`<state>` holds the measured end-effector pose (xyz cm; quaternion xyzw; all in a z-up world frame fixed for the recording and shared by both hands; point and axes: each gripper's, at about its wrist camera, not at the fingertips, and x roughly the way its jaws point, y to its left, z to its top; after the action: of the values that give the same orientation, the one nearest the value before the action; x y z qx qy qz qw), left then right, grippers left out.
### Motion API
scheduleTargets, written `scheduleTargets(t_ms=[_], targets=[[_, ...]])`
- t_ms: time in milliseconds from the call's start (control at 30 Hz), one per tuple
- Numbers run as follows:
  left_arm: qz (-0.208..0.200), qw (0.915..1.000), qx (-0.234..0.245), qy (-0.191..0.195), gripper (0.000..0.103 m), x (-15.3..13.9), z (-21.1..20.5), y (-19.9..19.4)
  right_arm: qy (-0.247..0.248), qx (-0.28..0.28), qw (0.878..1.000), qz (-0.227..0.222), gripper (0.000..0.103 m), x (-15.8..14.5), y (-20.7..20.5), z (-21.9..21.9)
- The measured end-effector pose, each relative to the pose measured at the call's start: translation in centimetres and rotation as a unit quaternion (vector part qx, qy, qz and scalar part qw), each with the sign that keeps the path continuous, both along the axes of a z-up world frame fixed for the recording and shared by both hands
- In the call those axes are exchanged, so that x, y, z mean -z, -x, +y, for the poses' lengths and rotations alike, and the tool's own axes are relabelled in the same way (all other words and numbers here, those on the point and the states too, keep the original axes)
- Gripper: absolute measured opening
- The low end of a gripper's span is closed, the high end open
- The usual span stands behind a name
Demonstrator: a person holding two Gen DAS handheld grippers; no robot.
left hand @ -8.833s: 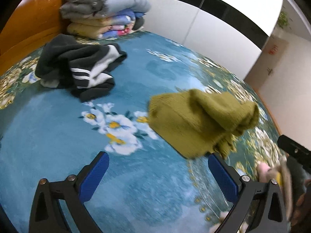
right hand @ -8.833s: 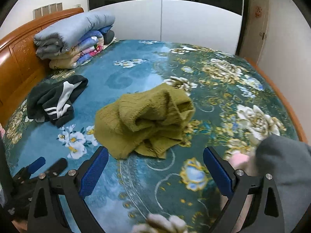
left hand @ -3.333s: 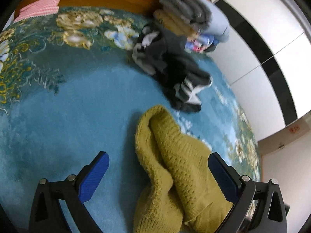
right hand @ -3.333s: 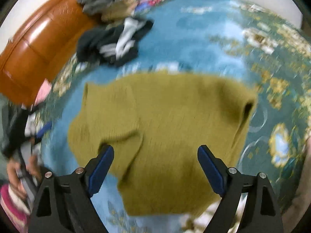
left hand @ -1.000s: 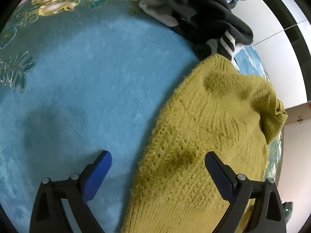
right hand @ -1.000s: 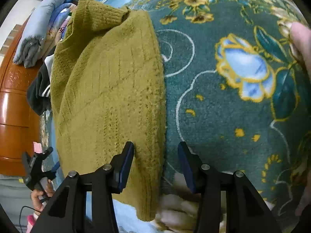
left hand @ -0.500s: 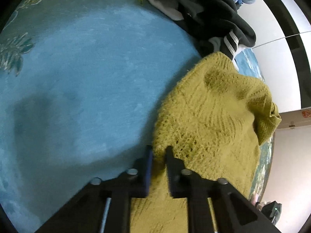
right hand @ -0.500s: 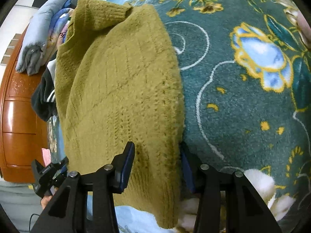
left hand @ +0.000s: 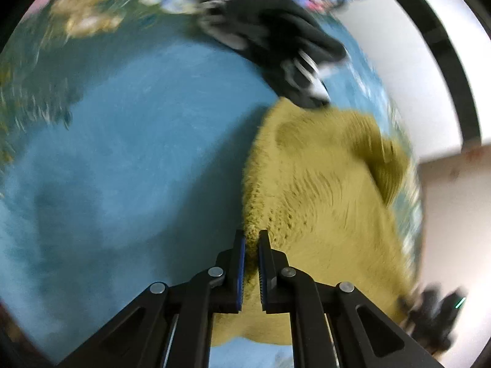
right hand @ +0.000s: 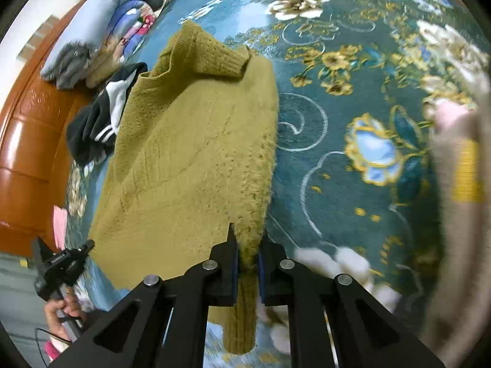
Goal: Fold clothes
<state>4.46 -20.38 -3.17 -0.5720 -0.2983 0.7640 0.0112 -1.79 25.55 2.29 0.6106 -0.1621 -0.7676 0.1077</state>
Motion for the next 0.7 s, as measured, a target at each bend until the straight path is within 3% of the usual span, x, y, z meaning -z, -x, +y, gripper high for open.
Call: scheduleTargets(t_ms=[133, 267, 367, 533, 600, 700], targets=[[-0.027, 0.9982, 0.05, 0.02, 0.008, -0.2, 2.2, -2.3, -0.045, -0.034, 0.998, -0.029, 0.01, -0.6, -3.9, 1.7], [-0.059, 0.9959, 0.06, 0.031, 0.008, 1.0, 3.0, -2.7, -0.071, -0.035, 0.992, -0.098, 0.01, 3.6, -6.5, 2.7], [-0.056, 0.995, 0.068, 0.046, 0.008, 0.6, 3.1, -2.6, -0.079, -0.038, 0.988, -0.127, 0.01, 6.2, -7.1, 2.6], [-0.067, 0.9942, 0.062, 0.056, 0.013, 0.2, 3.1, -2.5, -0.09, -0.06, 0.988, -0.112, 0.012, 5.4, -6.1, 1.9], [-0.072, 0.994, 0.055, 0.06, 0.028, 0.1, 3.0, -2.3, -0.101, -0.071, 0.987, -0.101, 0.016, 4.4, -5.7, 1.6], [-0.052, 0.9948, 0.042, 0.077, 0.042, -1.2, 2.8, -1.5, -0.121, -0.093, 0.987, -0.055, 0.031, 2.2, -4.6, 0.6]])
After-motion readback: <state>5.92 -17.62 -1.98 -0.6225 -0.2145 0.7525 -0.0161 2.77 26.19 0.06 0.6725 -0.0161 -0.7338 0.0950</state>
